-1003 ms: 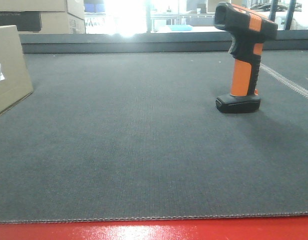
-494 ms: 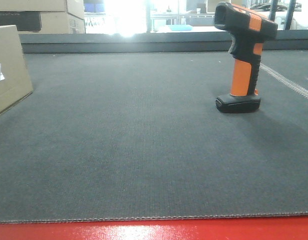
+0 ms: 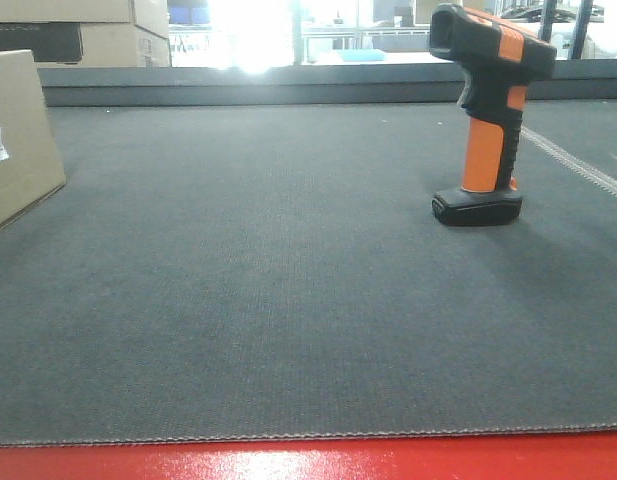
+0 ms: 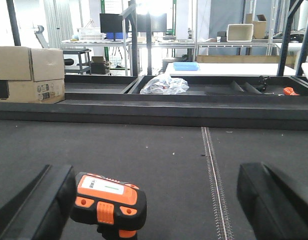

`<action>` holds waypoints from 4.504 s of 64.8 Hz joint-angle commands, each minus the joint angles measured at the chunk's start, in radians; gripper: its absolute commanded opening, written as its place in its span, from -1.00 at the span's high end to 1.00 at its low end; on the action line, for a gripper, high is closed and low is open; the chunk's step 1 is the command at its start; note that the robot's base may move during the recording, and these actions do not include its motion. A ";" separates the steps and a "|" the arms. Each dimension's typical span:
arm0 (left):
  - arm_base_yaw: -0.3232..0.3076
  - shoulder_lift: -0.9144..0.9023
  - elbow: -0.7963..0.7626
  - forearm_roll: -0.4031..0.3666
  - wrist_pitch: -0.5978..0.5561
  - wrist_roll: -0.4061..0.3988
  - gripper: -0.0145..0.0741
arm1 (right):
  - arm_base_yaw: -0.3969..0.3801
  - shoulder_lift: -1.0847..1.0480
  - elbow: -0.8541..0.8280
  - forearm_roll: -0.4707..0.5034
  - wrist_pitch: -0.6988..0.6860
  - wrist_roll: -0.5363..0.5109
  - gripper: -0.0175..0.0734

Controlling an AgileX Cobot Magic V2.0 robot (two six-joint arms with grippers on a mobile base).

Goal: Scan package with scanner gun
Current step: 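Grasp the small tan box with the left gripper and lift it, then grasp the orange-black scanner gun with the right gripper, trigger it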

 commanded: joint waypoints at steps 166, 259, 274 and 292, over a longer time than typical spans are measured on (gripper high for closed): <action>0.067 0.240 0.057 -0.714 0.089 0.099 0.92 | 0.221 0.124 0.201 0.017 -0.159 0.001 -0.62; 0.067 0.240 0.057 -0.705 0.089 0.099 0.92 | 0.212 0.920 -0.058 0.233 -0.681 0.001 -0.62; 0.067 0.240 0.057 -0.705 0.089 0.099 0.92 | 0.212 0.952 -0.058 0.233 -0.724 0.001 -0.62; 0.067 0.240 0.057 -0.695 0.089 0.099 0.92 | 0.212 0.969 -0.073 0.280 -0.774 0.001 -0.62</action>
